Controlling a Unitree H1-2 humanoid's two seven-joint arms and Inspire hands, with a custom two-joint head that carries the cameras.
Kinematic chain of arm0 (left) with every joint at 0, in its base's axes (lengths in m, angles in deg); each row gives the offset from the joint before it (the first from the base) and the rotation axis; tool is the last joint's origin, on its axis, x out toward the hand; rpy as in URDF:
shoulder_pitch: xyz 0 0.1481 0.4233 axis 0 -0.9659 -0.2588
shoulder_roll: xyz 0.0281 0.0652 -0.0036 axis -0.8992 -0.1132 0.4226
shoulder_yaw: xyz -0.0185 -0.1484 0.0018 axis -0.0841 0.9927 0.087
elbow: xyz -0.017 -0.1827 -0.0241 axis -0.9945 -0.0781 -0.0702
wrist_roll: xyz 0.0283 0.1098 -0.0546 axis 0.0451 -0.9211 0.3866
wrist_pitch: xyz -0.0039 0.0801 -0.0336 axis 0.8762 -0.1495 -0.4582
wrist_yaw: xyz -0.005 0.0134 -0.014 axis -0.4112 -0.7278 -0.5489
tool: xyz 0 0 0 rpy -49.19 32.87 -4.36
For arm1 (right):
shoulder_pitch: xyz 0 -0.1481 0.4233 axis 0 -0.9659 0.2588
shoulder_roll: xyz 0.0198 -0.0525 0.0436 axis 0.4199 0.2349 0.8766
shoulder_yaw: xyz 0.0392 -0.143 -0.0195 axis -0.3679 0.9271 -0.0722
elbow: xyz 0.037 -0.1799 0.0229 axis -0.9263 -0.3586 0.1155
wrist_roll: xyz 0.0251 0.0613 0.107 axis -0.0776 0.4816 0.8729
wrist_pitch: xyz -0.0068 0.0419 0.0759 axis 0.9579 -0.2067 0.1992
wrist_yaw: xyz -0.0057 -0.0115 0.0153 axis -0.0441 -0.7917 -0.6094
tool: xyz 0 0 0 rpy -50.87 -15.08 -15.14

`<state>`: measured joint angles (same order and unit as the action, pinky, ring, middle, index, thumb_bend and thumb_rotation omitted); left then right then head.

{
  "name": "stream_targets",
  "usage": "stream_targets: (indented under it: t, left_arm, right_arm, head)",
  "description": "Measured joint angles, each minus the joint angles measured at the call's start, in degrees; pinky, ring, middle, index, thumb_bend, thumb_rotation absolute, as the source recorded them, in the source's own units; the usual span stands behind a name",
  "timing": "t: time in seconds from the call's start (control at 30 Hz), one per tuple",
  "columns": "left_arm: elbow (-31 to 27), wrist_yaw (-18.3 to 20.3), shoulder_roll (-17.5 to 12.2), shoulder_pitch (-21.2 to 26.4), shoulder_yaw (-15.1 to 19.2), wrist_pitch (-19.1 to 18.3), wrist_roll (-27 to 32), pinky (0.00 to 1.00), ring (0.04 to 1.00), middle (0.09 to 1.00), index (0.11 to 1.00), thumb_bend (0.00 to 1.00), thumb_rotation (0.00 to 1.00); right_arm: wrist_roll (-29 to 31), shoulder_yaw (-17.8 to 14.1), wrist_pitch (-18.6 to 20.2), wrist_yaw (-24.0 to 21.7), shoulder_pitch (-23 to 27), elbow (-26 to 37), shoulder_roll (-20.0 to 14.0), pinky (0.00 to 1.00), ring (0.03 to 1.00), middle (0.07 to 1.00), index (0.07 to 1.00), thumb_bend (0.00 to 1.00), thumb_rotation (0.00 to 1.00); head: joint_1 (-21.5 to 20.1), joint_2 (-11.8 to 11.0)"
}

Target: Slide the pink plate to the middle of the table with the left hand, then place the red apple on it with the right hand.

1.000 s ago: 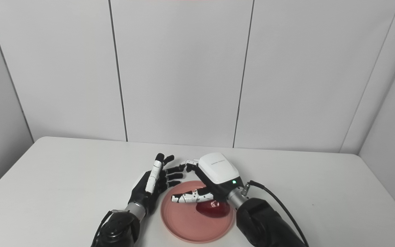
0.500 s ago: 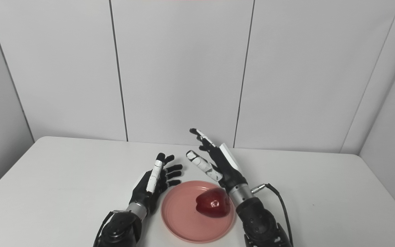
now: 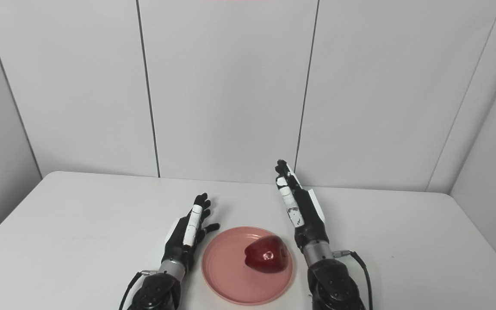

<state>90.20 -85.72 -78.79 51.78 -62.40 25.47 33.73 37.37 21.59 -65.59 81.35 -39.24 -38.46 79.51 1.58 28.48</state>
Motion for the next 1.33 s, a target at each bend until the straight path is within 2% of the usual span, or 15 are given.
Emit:
stream_targets:
  t: [0.27, 0.43, 0.7, 0.9, 1.1, 1.33]
  left_arm:
    - [0.81, -1.62, 0.38, -0.51, -0.07, 2.73, -0.24, 1.0, 1.0, 1.0, 1.0, 0.94, 1.0]
    - [0.7, -3.01, 0.78, -1.05, -0.32, 3.98, -1.5, 1.0, 1.0, 1.0, 1.0, 0.91, 1.0]
    - [0.41, -3.68, 0.72, -1.41, -0.63, 4.16, -3.81, 1.0, 1.0, 1.0, 1.0, 0.85, 1.0]
    - [0.12, -4.49, 0.63, -2.17, -0.84, 5.41, -5.29, 1.0, 1.0, 1.0, 1.0, 0.81, 1.0]
    - [-0.64, -4.87, 0.3, -3.03, -0.86, 6.07, -6.05, 1.0, 1.0, 1.0, 1.0, 0.85, 1.0]
    - [-1.11, -4.71, -0.12, -3.38, -0.94, 6.03, -5.02, 1.0, 1.0, 1.0, 1.0, 0.84, 1.0]
  right_arm:
    - [0.07, -0.08, -0.02, 0.52, -2.03, -0.73, -1.21, 1.0, 1.0, 0.968, 0.969, 0.95, 1.0]
    - [2.54, -0.92, -0.01, -0.15, -3.01, -1.7, -1.16, 1.0, 1.0, 0.98, 0.974, 0.96, 1.0]
    - [3.93, -2.09, 0.08, 0.17, -5.06, -3.33, -1.34, 1.0, 1.0, 0.977, 0.968, 0.94, 1.0]
    - [5.93, -3.53, 0.6, 1.54, -6.79, -3.82, 0.31, 1.0, 1.0, 0.985, 0.995, 0.94, 1.0]
    - [7.5, -4.45, 0.92, 2.18, -6.75, -4.08, 1.19, 1.0, 1.0, 0.999, 1.0, 0.93, 1.0]
    - [8.99, -4.95, 0.83, 2.21, -5.75, -6.2, 1.62, 1.0, 1.0, 1.0, 1.0, 0.93, 1.0]
  head:
    - [-0.09, 0.0]
    - [-0.18, 0.17]
    - [-0.35, 0.09]
    - [-0.44, 0.17]
    - [-0.61, 0.44]
    - [-0.7, 0.35]
